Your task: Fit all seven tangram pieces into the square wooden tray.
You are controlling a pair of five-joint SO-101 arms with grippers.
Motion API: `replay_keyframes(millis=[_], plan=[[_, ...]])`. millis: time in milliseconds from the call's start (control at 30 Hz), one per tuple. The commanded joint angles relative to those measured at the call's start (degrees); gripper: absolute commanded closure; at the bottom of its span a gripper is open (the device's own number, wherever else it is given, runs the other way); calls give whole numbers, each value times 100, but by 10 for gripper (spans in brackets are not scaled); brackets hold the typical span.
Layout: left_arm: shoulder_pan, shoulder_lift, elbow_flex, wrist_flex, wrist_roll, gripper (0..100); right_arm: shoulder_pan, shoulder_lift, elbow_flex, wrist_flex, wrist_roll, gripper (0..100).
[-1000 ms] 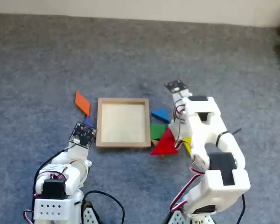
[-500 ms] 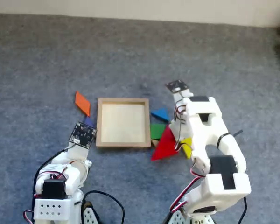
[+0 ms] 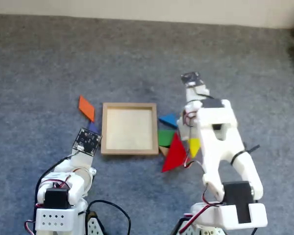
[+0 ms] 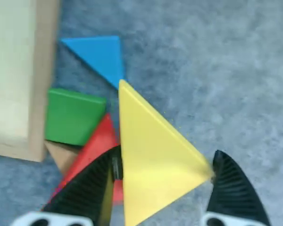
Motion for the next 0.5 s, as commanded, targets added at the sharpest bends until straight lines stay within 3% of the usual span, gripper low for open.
replay_keyframes(millis=[0,267,467], plan=[[-66,-198,119,26,62,995,-743,-347,-145,66,-352,796],[-66,-198,119,26,62,995,-1701,-338,-673,57,-1090,796],[-66,-198,119,26,62,995,-2510,-330,-919,13,-1213,796]])
